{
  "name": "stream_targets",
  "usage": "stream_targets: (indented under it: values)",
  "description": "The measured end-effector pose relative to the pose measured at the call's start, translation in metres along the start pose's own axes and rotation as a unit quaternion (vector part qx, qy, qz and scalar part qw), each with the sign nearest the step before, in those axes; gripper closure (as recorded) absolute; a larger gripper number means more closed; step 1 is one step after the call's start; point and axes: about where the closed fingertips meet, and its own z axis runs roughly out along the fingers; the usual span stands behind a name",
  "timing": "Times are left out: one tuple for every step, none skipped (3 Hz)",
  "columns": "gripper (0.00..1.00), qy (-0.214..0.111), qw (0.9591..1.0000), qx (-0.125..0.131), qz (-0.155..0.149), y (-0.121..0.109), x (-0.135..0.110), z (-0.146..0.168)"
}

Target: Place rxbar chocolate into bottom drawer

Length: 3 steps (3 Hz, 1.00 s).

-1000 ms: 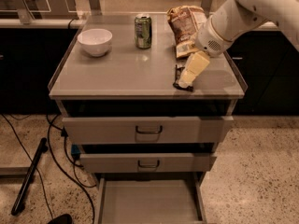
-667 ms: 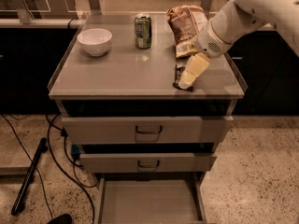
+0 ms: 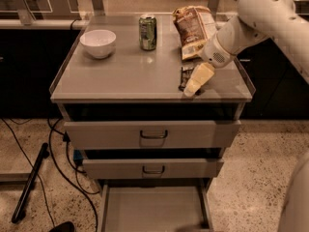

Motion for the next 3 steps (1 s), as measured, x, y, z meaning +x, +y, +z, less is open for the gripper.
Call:
stream_targets:
  values:
    - [0.0,-0.009,0.9999,-0.009,0.003,-0.005,0.003,0.013]
    - [0.02,-0.014,0.9997,-0.019,0.006,-0.008,0.004,0.022]
    - [0.18,-0.014,0.9996,-0.023,0.007,-0.008,0.005,0.025]
